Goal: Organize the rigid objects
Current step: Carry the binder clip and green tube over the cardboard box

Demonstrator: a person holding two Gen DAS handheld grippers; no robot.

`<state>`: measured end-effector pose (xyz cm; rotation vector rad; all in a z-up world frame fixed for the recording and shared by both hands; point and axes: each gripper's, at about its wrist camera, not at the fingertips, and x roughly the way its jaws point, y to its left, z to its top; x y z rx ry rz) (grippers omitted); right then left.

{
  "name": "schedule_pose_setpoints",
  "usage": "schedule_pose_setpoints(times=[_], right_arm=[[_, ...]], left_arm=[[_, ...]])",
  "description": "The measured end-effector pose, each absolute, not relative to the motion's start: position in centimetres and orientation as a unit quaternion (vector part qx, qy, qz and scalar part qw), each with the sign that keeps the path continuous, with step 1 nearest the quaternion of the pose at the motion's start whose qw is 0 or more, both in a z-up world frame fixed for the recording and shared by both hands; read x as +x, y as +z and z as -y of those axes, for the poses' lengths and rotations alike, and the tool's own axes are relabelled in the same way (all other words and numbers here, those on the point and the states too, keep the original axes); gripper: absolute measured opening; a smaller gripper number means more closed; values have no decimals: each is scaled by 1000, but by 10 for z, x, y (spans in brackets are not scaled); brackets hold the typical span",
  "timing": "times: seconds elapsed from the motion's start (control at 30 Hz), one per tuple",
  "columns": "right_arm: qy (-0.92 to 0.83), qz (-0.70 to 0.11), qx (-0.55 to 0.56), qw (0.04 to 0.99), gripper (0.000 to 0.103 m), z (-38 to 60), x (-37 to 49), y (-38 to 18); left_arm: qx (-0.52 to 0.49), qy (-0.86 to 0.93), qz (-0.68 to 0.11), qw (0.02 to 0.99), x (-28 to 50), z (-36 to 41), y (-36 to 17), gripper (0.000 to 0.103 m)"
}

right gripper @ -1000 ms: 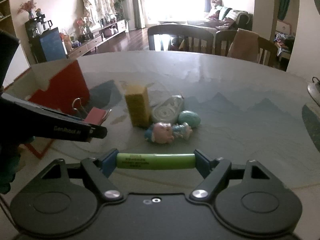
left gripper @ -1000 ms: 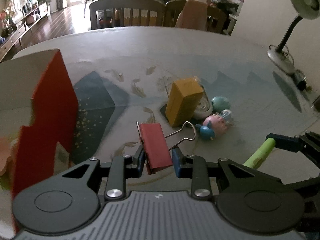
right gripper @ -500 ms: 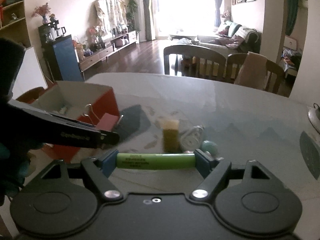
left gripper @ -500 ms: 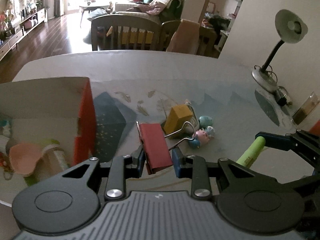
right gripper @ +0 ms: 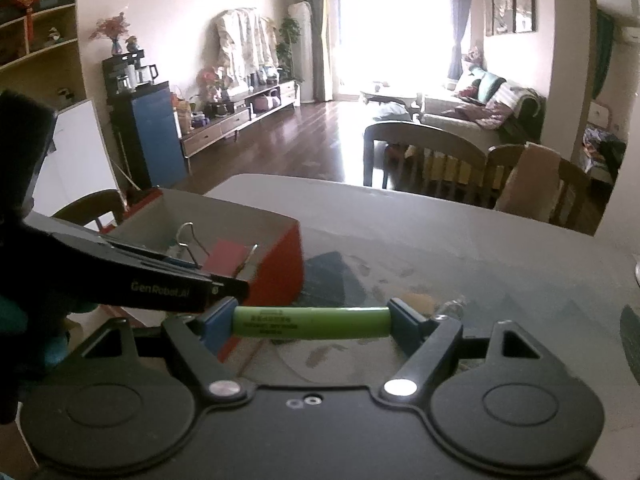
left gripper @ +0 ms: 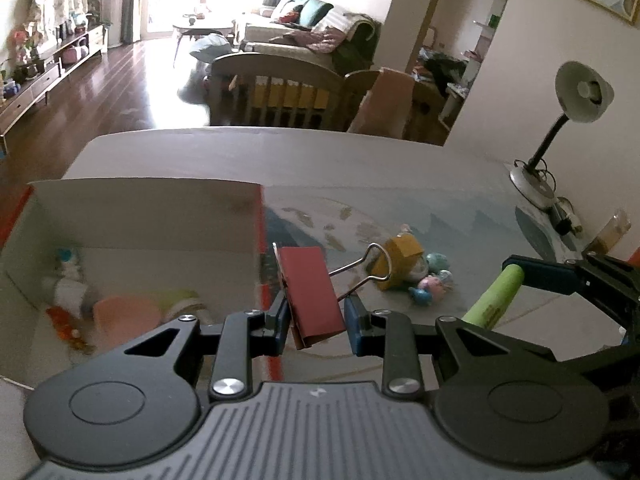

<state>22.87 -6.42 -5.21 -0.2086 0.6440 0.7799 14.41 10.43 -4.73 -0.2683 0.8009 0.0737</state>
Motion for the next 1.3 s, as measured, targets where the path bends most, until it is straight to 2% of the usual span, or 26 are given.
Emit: schedule_pose_setpoints(times=[0.7,1.0,1.3], right_arm=[[400,-298,-127,858,80,-34,201,-52],[410,-320,-157,839,80,-85,205,-77],[407,-363,-197,815,80,-120,212,-114]], left_arm=[[-138,91,-387,907,92,-223,-45,28],[-134,128,-405,895,97,-277,-61,28],[-114,129,-444,879,130,-294,-95,28]])
